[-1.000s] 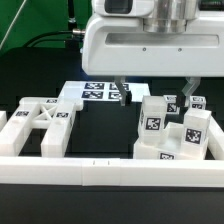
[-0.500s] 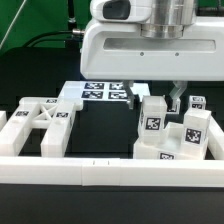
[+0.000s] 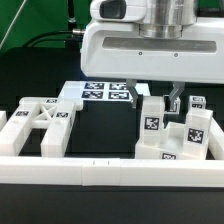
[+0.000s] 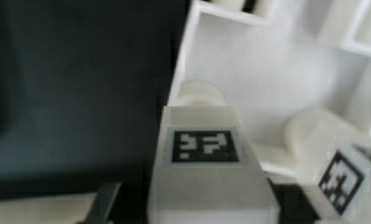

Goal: Assemble chair

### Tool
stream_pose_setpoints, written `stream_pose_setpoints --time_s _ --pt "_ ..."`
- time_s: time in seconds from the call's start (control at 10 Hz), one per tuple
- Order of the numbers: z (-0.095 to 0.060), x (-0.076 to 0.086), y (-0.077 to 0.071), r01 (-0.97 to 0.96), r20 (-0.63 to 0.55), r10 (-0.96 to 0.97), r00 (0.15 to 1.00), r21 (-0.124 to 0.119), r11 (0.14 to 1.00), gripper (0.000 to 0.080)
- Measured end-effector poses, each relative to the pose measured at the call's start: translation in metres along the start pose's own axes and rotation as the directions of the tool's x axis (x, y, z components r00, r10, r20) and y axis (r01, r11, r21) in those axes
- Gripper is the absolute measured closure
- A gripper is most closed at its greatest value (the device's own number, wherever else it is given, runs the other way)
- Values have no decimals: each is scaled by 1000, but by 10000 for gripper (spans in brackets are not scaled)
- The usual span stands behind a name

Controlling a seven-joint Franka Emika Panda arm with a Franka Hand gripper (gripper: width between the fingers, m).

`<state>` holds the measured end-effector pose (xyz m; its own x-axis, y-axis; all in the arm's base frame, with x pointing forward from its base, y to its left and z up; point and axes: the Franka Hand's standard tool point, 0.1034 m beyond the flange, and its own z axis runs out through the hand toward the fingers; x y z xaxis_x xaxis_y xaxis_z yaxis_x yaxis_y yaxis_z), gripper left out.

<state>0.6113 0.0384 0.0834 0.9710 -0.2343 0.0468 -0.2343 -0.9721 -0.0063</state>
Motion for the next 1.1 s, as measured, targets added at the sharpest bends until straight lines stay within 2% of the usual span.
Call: stream_pose_setpoints --time_s 0.2,0.5,0.6,0.7,0.9,1.1 --pt "1 -1 -3 -193 -7 193 981 14 981 514" --pt "2 0 -8 -499 -13 501 865 67 864 512" --pt "2 1 -10 -546 -13 549 836 71 834 512" --pt "2 1 -14 -639 -9 642 767 80 765 512" --pt "3 0 -20 -775 7 777 629 78 627 512" --pt "3 0 -20 -829 19 831 556 81 553 505"
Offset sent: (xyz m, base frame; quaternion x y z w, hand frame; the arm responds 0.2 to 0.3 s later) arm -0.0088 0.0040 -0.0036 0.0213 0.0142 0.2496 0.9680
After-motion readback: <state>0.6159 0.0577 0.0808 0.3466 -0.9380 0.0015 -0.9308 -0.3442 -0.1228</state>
